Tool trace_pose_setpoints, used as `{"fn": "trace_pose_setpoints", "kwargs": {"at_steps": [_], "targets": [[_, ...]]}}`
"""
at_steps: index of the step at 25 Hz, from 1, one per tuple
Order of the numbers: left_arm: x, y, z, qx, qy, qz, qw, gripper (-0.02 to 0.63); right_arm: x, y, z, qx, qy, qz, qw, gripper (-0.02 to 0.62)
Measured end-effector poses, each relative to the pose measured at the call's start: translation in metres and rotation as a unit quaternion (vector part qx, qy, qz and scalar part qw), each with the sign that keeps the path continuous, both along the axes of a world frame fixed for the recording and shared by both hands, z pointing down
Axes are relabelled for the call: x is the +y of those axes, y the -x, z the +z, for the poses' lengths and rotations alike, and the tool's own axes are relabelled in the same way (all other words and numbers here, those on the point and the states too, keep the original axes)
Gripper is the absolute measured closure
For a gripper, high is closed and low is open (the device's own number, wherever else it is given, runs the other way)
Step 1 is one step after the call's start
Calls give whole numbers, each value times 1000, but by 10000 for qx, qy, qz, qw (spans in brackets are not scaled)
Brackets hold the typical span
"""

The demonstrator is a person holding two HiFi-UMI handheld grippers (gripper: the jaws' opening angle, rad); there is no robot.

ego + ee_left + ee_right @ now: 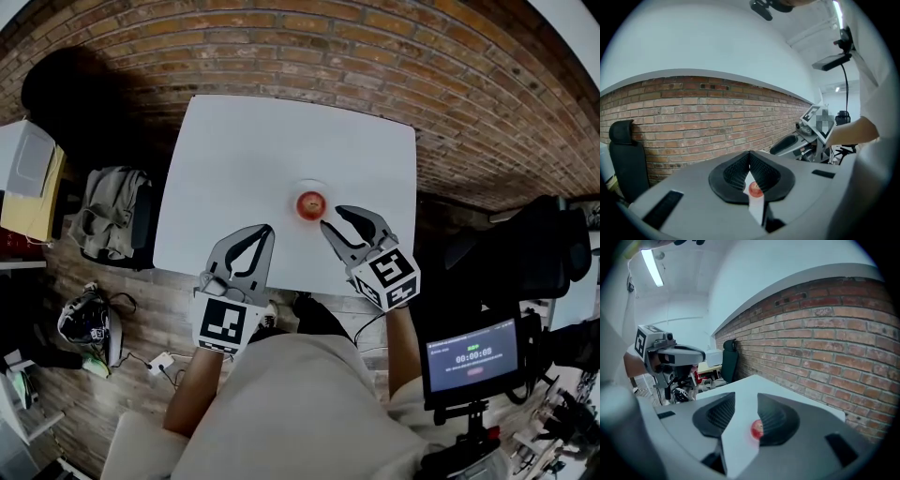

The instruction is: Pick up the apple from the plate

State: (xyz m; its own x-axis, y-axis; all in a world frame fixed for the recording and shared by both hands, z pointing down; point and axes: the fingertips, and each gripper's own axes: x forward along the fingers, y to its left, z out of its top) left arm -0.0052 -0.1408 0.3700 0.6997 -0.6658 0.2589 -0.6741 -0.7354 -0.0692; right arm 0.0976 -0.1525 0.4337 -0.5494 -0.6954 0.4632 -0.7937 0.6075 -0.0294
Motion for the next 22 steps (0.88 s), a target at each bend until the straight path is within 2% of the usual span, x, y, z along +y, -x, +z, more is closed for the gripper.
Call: {"fn": "trace_pose_setpoints", "kwargs": {"at_steps": [11, 22], "targets": [[-9, -1, 2, -1, 43, -107, 9999, 601, -18, -8, 23, 64, 99, 19, 9999, 446], [-11, -2, 9, -29, 143, -237, 9996, 601, -24, -5, 52, 106, 370, -325, 9987, 416]]}}
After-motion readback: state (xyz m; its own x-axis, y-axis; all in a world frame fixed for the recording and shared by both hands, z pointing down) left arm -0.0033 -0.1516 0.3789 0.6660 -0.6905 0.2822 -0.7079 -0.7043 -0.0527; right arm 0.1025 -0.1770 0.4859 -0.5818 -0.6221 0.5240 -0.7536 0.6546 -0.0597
